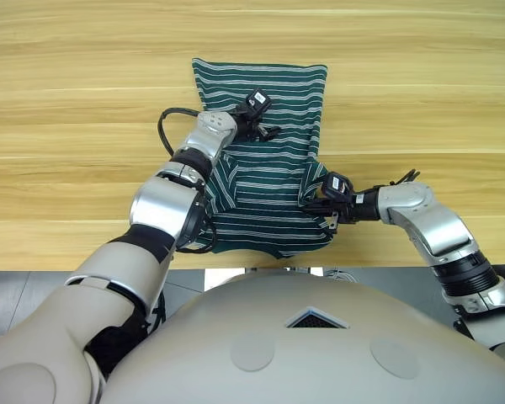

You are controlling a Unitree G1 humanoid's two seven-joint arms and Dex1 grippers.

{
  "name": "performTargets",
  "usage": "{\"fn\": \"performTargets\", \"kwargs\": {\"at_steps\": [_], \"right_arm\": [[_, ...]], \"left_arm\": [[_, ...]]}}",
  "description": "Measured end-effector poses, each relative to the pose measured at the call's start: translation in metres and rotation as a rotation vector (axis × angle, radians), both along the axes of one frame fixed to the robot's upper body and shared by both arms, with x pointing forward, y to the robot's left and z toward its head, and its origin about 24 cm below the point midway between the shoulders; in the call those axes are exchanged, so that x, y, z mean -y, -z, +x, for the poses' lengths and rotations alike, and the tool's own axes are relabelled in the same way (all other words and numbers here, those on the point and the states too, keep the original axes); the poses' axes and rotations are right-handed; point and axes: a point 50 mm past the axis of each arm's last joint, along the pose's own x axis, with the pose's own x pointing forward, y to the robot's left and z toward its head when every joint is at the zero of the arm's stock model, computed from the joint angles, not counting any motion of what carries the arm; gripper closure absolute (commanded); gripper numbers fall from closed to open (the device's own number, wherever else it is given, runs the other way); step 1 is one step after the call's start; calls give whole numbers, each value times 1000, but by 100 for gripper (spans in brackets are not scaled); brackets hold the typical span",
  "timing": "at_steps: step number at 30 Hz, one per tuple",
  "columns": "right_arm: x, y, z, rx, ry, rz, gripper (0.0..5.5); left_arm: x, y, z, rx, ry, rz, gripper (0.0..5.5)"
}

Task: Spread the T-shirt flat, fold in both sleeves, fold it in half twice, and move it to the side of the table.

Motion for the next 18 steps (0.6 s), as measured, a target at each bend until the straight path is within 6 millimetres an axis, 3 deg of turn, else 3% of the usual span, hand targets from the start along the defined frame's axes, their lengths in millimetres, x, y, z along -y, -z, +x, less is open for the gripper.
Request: {"fn": "performTargets", "kwargs": {"at_steps": [7, 18], "right_arm": [[-1, -9, 3, 44, -12, 5, 545], [-8, -11, -4, -22, -57, 43, 335]], "left_arm": [[0, 0, 0, 2, -14, -1, 170], [3, 1, -1, -2, -20, -8, 170]]}}
